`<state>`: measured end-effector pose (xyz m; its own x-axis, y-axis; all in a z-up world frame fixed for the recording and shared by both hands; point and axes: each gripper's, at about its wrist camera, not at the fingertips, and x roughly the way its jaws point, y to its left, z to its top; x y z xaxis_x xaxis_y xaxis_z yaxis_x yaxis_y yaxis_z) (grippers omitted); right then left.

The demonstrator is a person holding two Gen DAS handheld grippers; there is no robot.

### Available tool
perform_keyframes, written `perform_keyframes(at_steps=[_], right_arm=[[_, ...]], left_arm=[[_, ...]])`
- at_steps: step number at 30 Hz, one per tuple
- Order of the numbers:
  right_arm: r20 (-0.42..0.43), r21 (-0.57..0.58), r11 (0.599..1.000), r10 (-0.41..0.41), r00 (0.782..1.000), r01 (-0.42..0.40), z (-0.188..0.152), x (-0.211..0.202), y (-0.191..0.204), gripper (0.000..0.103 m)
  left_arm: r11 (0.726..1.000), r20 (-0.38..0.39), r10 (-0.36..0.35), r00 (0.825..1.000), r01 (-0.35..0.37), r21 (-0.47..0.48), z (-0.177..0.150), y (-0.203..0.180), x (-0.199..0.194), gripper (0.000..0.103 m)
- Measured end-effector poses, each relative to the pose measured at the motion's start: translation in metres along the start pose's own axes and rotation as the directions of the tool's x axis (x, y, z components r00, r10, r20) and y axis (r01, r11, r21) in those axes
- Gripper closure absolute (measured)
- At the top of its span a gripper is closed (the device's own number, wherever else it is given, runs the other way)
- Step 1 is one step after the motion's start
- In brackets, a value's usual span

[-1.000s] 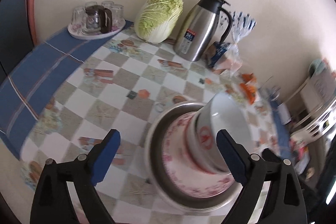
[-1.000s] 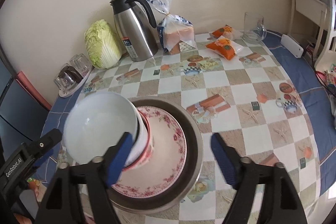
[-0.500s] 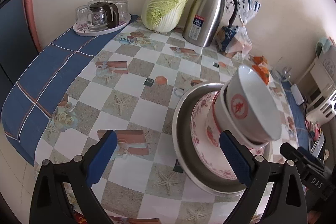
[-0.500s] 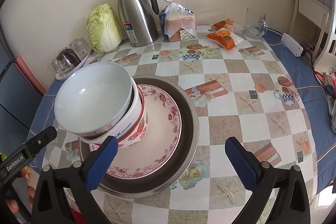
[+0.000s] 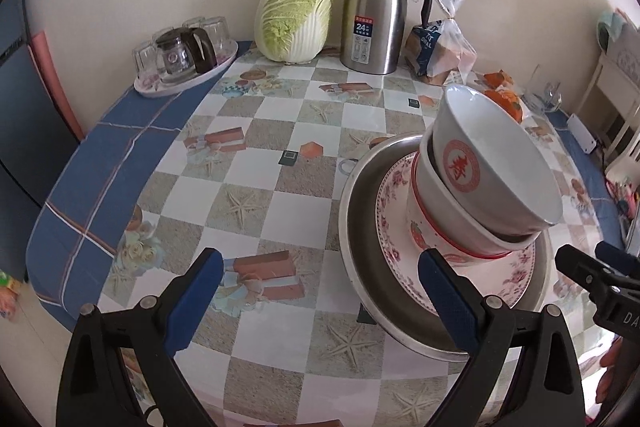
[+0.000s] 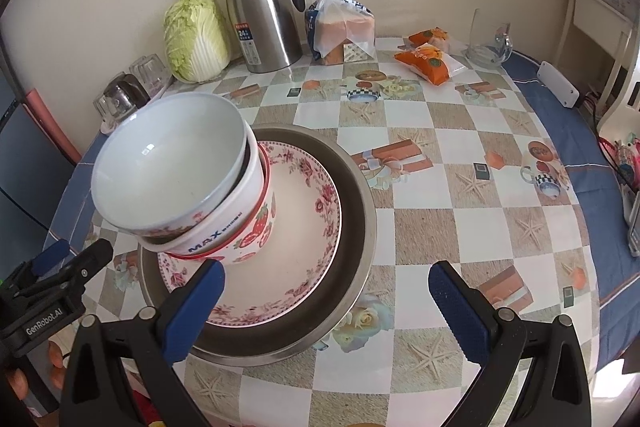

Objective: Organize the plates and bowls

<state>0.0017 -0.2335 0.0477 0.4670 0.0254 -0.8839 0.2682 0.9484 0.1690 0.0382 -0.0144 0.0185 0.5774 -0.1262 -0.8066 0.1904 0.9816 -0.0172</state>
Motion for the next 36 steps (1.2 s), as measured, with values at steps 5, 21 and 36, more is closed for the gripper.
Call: perform_keyframes(at_steps=[5, 21, 36], right_arm=[[-0.008, -0.003, 1.0, -0.01, 1.0, 0.01, 0.0, 0.003, -0.001, 0.0], [-0.034, -0.006, 1.0, -0.026, 0.999, 0.026, -0.001, 0.014, -0.005, 0.0], [-0.04, -0.012, 1.0, -0.027, 0.999, 0.026, -0.001, 0.015, -0.004, 0.0]], left_arm=[[0.999, -0.018, 0.017, 1.0, -0.016, 0.049, -0.003, -0.006, 0.008, 0.005], [0.999, -0.068, -0.006, 0.998, 0.01, 0.053, -0.005, -0.006, 0.024, 0.005], [0.998, -0.08, -0.049, 0.996, 0.053, 0.041, -0.005, -0.005, 0.025, 0.005]])
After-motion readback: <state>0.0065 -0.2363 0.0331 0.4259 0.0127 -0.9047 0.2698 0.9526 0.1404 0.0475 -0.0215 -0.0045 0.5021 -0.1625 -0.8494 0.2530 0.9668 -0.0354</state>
